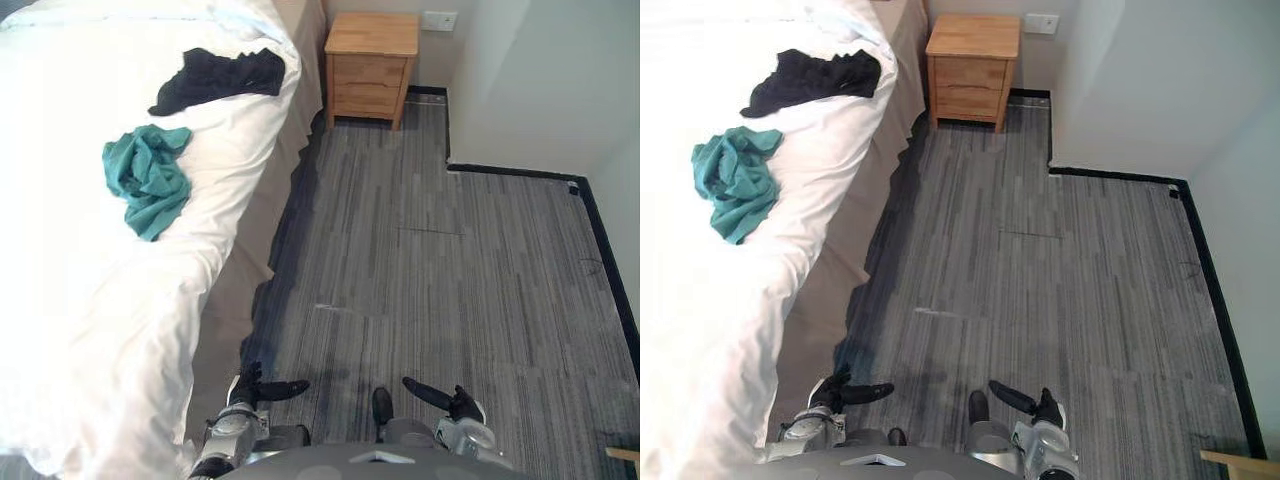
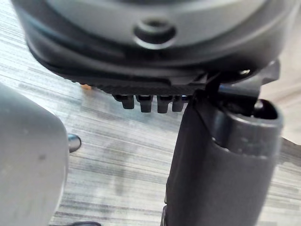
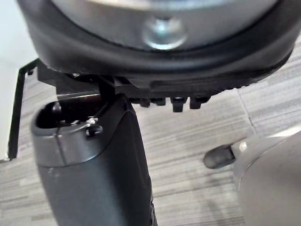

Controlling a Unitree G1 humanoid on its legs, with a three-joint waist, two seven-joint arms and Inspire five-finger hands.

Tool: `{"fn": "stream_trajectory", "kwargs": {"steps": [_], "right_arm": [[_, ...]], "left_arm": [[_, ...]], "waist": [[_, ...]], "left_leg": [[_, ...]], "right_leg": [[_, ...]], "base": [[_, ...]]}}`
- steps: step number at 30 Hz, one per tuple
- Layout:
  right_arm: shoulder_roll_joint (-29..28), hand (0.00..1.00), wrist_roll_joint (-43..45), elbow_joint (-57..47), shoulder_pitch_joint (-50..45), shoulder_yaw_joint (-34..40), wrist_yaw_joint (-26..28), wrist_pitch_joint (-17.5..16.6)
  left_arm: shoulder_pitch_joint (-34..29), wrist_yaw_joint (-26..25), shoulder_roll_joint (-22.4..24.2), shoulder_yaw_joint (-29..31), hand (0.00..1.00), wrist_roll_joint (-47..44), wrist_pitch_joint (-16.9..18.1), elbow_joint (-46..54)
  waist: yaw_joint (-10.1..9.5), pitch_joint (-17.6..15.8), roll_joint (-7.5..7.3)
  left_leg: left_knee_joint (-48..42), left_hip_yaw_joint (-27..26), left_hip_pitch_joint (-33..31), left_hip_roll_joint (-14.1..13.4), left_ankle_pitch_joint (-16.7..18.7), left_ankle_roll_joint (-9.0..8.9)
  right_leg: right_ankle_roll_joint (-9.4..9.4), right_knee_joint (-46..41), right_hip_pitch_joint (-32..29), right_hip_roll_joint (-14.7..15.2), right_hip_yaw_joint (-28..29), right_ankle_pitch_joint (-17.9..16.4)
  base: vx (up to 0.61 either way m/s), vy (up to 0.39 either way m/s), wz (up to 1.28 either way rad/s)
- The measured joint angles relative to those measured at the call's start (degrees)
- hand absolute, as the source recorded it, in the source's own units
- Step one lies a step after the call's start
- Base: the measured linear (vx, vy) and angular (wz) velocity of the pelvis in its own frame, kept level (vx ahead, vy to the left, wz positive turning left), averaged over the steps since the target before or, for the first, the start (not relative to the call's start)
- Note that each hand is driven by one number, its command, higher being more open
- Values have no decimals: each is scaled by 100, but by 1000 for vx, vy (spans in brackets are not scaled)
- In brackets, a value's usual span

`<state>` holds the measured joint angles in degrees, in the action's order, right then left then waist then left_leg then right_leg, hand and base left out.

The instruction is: Tidy up the quilt and then pick up the clothes from the bed and put them into the laundry hamper

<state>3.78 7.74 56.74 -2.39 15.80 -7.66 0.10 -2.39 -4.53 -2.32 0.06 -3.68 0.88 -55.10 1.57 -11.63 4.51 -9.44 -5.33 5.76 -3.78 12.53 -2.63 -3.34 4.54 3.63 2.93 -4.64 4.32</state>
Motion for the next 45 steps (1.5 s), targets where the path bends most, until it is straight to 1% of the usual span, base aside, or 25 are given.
{"fn": "stream_trajectory", "kwargs": {"steps": [1,2,8,14,15,16,17,20,21,22,24,25,26,28,30,32,33,34,35,38,41,42,43,44,45], "right_arm": [[-14,100,1,8,-2,-2,0,0],[-205,100,-12,199,2,-301,14,-7],[-207,100,-13,200,1,-298,13,-7],[-260,100,-26,193,2,-273,-12,-53],[-280,100,-35,189,4,-261,-13,-64],[-327,100,-55,184,27,-150,-4,-58],[-376,100,-55,184,26,-55,-19,-75],[-423,100,-43,174,42,123,-148,-86],[-410,100,-35,176,43,126,-155,-87],[-414,100,-33,189,44,85,-159,-89],[-348,100,-30,204,36,33,-185,-84],[-233,100,-61,204,32,-10,-186,-86],[-74,100,-72,243,24,-57,-189,-80],[72,100,-79,346,23,-33,-241,-60],[59,100,-78,395,-21,4,-254,3],[42,100,-76,423,-142,70,-241,58],[41,100,-76,428,-158,70,-244,58],[1,100,-76,429,-218,68,-245,52],[-52,100,-76,431,-274,66,-248,51],[-221,100,-88,422,-301,45,-228,37],[-245,100,-317,424,-382,174,-228,39],[-177,100,-363,421,-404,185,-199,39],[-98,100,-468,375,-418,337,-178,45],[-152,100,-451,308,-436,462,-169,38],[-313,100,-402,138,-492,575,-130,-36]], "left_arm": [[-12,12,-37,-103,100,5,0,-41],[82,-9,-327,-372,100,229,-12,-346],[64,-35,-326,-371,100,229,-11,-376],[83,-377,-330,-320,100,257,-12,-418],[82,-439,-320,-264,100,256,-13,-418],[89,-553,-298,-149,100,257,-18,-414],[87,-644,-315,-76,100,263,-47,-418],[191,-790,-267,81,100,487,-119,-457],[188,-794,-245,135,100,489,-119,-457],[183,-797,-256,237,100,524,-124,-467],[223,-787,-263,278,100,645,-128,-389],[235,-785,-227,300,100,646,-105,-282],[243,-789,-182,314,100,638,-57,-245],[241,-809,-85,320,100,620,-33,-171],[239,-827,-83,321,100,573,13,-145],[234,-822,-70,324,100,478,18,-120],[234,-821,-70,327,100,434,18,-121],[231,-811,-94,349,100,414,17,-122],[249,-812,-100,397,100,412,18,-116],[251,-872,-253,526,100,329,13,-52],[169,-914,-223,661,100,-21,-8,-157],[175,-924,-156,717,100,-35,-10,-233],[165,-923,-80,708,100,-25,-30,-319],[147,-921,-64,690,100,-17,-57,-340],[63,-922,-139,649,100,-16,-119,-353]], "waist": [[-6,3,-11],[22,171,-600],[22,169,-602],[47,100,-674],[43,83,-673],[36,44,-623],[46,16,-663],[105,-52,-675],[108,-65,-652],[67,-83,-673],[100,-102,-702],[103,-182,-664],[100,-252,-564],[111,-301,-434],[100,-308,-437],[99,-311,-440],[100,-311,-438],[46,-322,-463],[16,-289,-579],[-8,-261,-899],[-82,-128,-898],[-91,-105,-721],[-69,-109,-553],[-29,-121,-546],[93,-154,-592]], "left_leg": [[151,107,81,38,-86,24],[768,303,418,117,-400,6],[767,302,419,118,-400,6],[770,89,439,82,-404,9],[776,-20,435,45,-405,7],[758,-258,381,-28,-400,-6],[742,-448,375,-96,-364,-66],[651,-840,483,-335,-221,-299],[528,-949,489,-420,-142,-393],[-145,-1190,319,-571,34,-628],[-1801,-1369,-295,-835,37,-712],[-2887,-1282,-683,-1029,-134,-740],[-3305,-1162,-889,-1048,27,-792],[-3137,-1200,-1139,-887,224,-747],[-2236,-1326,-1234,-641,233,-710],[-696,-1482,-1244,-355,-221,-470],[-340,-1506,-1250,-306,-394,-422],[-65,-1542,-1201,-245,-1024,-242],[71,-1665,-1054,-83,-1152,132],[-469,-1856,-1235,-18,-1013,421],[-606,-1951,-987,100,-551,503],[-389,-1946,-805,110,-409,515],[-45,-1915,-487,144,-305,460],[88,-1865,-312,201,-296,460],[224,-1723,-6,316,-248,490]], "right_leg": [[1,1,62,35,-129,-1],[-4,39,167,123,-359,-3],[-4,39,168,126,-360,-3],[-5,4,90,116,-299,-2],[4,-32,29,122,-392,-48],[195,-423,-167,274,-1136,-238],[198,-704,-322,385,-1690,-284],[145,-483,-282,85,-1477,-259],[197,-424,-243,16,-1447,-310],[221,-364,-197,-21,-1399,-325],[306,-337,-40,-19,-1299,-386],[356,-351,159,-15,-1204,-473],[356,-352,291,36,-1066,-537],[307,-353,392,205,-950,-585],[164,-348,466,402,-891,-596],[-35,-325,572,561,-810,-726],[-88,-317,598,578,-796,-765],[-194,-298,683,624,-755,-838],[-280,-265,754,752,-761,-889],[-475,-161,832,937,-825,-744],[-557,-401,940,1087,-852,-641],[-551,-1070,658,1110,-799,-663],[-607,-2359,111,1203,-751,-749],[-613,-3098,-159,1316,-738,-757],[-640,-4515,-636,1464,-606,-775]], "base": [[-7,13,38],[-7,13,24],[0,0,0],[-11,-1,-9],[-56,-13,-53],[-36,-13,-79],[3,-13,-82],[33,-88,-65],[83,-90,-82],[89,-102,-61],[123,-126,-42],[164,-89,-35],[185,-41,-35],[246,59,-45],[268,86,-33],[284,153,-16],[338,219,-20],[386,240,-17],[387,225,-14],[331,165,-4],[314,169,-15],[320,261,-24],[267,243,-11],[298,207,18],[327,129,52]]}}
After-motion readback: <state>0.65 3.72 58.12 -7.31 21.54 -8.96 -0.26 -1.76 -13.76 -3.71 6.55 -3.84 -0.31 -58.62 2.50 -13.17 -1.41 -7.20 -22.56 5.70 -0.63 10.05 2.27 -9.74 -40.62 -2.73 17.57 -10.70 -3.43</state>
